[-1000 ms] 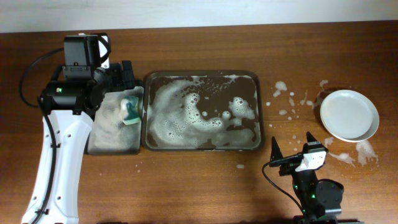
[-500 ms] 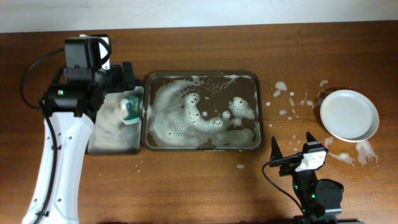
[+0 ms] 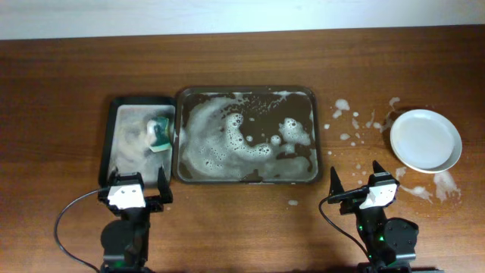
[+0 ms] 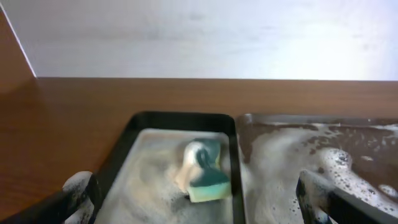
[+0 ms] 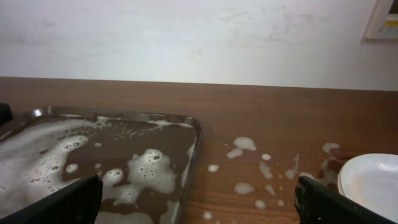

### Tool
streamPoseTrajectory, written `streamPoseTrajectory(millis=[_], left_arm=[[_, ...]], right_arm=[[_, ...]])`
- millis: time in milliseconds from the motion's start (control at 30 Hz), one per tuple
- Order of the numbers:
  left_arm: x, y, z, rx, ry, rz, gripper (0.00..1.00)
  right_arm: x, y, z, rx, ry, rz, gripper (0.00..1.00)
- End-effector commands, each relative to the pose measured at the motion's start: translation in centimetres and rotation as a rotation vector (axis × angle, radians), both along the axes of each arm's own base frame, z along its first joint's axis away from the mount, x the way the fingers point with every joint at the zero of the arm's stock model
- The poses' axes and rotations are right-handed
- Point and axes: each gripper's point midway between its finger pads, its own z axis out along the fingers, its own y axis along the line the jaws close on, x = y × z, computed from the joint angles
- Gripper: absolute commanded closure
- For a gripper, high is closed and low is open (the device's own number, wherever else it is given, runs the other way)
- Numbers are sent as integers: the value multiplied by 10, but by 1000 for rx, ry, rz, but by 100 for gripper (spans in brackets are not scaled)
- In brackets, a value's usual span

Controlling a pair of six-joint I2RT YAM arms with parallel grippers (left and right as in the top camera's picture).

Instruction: Clean dirty plates on tray and stack at the side

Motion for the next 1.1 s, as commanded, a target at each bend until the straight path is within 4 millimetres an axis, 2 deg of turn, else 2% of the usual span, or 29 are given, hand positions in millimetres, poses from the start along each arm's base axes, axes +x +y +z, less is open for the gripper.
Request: streamPoseTrajectory(millis=[0,100,233,1067], left_arm=[[-8,13,3,13,-48,54,1],[-17,19,-2,25,-51,79,1],[-16,14,-3,55,-42,44,1],[-16,14,-4,55,-41,44,1]], right_arm=[[0,3,-3,-7,5,14,2],[0,3,-3,-7,5,14,2],[0,3,-3,-7,5,14,2],[0,3,-3,-7,5,14,2]])
